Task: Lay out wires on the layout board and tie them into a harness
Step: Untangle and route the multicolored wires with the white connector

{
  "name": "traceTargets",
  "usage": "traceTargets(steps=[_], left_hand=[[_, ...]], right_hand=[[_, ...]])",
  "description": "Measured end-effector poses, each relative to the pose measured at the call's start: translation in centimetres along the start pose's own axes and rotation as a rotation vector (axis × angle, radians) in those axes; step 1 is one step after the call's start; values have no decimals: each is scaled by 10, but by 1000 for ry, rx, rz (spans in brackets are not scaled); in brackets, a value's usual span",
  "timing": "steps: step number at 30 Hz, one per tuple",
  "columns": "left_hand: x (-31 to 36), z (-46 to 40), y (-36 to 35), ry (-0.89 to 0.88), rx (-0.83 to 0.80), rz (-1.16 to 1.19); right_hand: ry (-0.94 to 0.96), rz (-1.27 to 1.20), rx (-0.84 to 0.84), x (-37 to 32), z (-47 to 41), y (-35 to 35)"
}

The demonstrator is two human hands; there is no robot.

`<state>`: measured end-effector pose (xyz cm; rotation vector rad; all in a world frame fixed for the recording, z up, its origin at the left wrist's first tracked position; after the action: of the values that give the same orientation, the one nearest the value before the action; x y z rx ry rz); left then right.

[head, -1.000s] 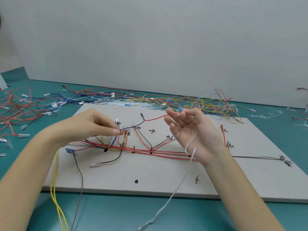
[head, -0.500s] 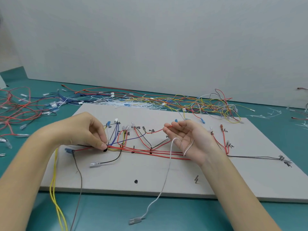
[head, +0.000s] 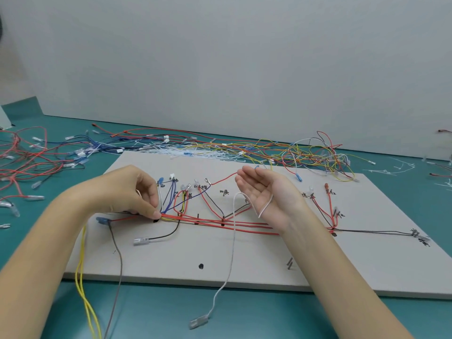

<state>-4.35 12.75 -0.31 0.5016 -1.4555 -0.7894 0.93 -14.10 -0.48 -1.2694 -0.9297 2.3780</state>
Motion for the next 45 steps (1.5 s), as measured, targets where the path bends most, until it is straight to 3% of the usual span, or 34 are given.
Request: traceTargets(steps=[13, 15, 19, 21, 28, 45], left_hand=[[5, -6, -10, -111, -21, 45], [9, -9, -12, -144, 37, 73], [21, -21, -18, -269, 305, 112], [30, -28, -24, -311, 343, 67], [42, -56, -45, -275, 278, -151], [28, -82, -24, -244, 265, -89]], right_hand=[[-42, 11, -62, 6, -17, -5], [-41, 23, -65, 6, -17, -4], [-38, 58, -60, 7, -18, -4], [-36, 64, -60, 7, -19, -4], [-17, 49, -55, 9, -20, -7], [-64, 27, -127, 17, -17, -11]])
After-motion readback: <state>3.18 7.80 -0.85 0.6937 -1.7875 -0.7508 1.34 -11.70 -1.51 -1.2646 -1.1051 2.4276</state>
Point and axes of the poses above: each hand's wrist, its own z-axis away from the middle knuckle, its own y-axis out of the back of the hand, x = y × z, the point moved 1 cm from there along -z, towards the middle knuckle, and after that the axes turned 11 degrees about -y, right-handed, at the moved point
